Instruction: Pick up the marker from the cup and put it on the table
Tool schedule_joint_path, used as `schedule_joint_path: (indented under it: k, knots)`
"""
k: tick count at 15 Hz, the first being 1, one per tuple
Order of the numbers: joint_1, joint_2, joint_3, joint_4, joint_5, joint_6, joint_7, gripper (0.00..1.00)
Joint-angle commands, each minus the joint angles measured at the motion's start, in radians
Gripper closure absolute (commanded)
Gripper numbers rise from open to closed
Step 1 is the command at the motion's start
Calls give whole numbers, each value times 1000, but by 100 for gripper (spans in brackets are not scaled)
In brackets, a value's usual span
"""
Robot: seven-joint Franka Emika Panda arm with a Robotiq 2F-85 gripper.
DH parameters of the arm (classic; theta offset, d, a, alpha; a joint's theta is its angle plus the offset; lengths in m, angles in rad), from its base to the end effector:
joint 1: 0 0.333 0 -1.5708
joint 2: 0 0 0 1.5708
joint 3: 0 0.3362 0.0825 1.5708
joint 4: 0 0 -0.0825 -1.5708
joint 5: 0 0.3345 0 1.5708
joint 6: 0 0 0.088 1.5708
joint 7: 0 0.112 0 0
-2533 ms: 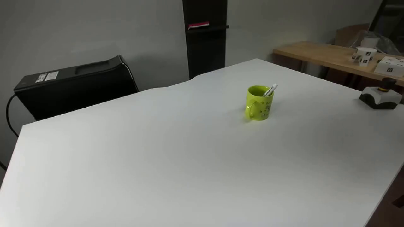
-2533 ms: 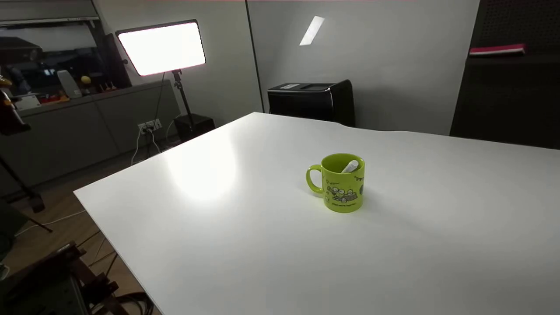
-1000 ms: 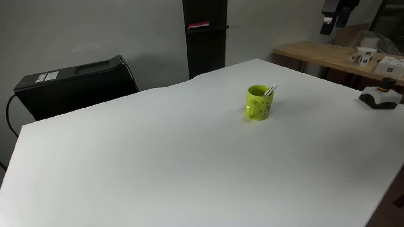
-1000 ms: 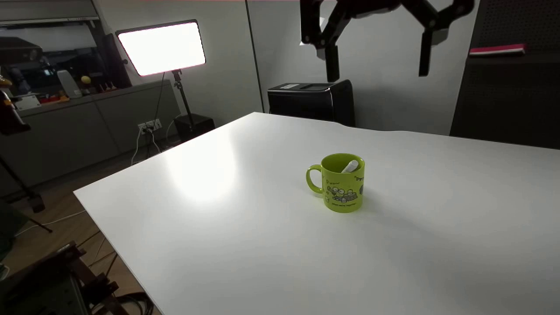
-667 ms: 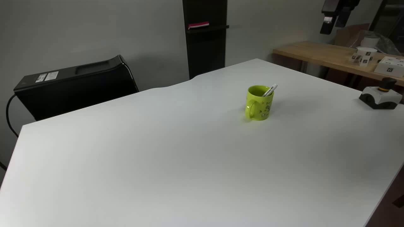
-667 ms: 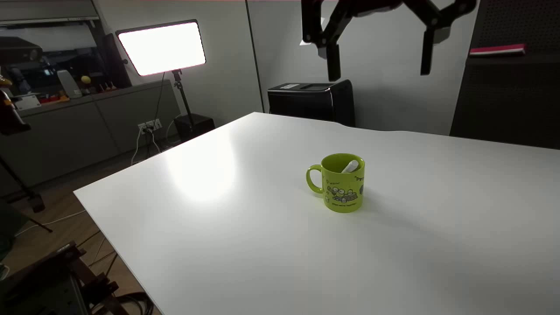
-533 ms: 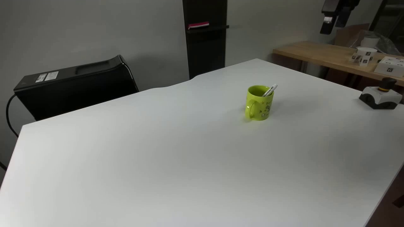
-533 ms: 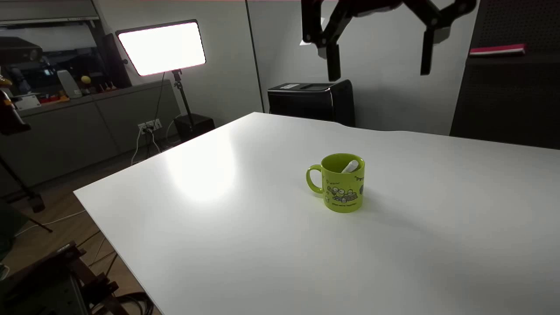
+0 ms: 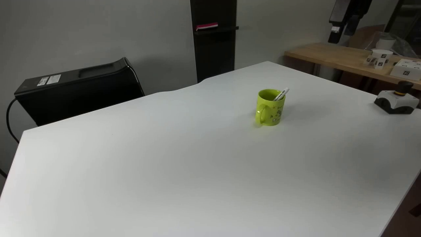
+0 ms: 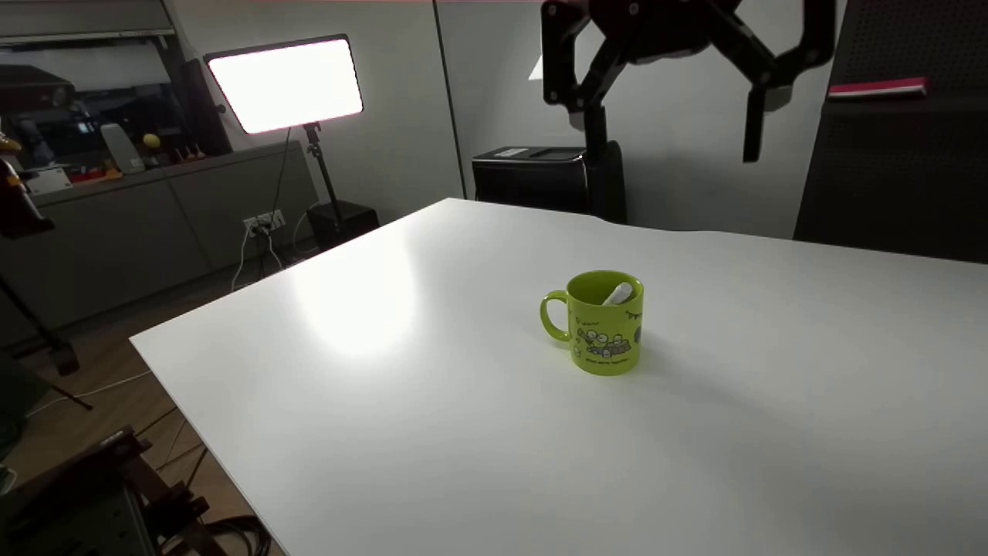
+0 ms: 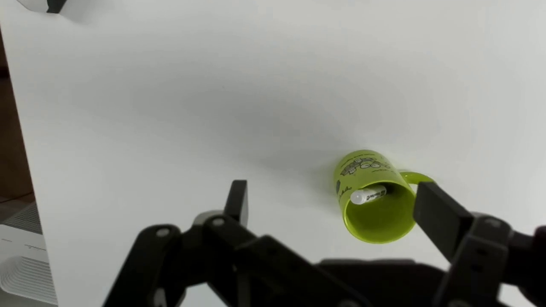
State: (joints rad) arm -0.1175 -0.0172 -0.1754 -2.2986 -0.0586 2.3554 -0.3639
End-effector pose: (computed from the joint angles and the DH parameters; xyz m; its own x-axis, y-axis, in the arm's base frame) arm 0.4593 -0.1398 0.4096 0.9923 0.1121 0.0534 0.1086 -0.9920 0.0646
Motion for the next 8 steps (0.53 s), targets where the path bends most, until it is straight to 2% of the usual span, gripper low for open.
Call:
schedule_joint_path:
  k: [1, 8]
  knots:
    - [-7, 35, 15, 13, 12, 74, 66, 0]
    - [4, 110, 55, 26, 89, 164, 48, 0]
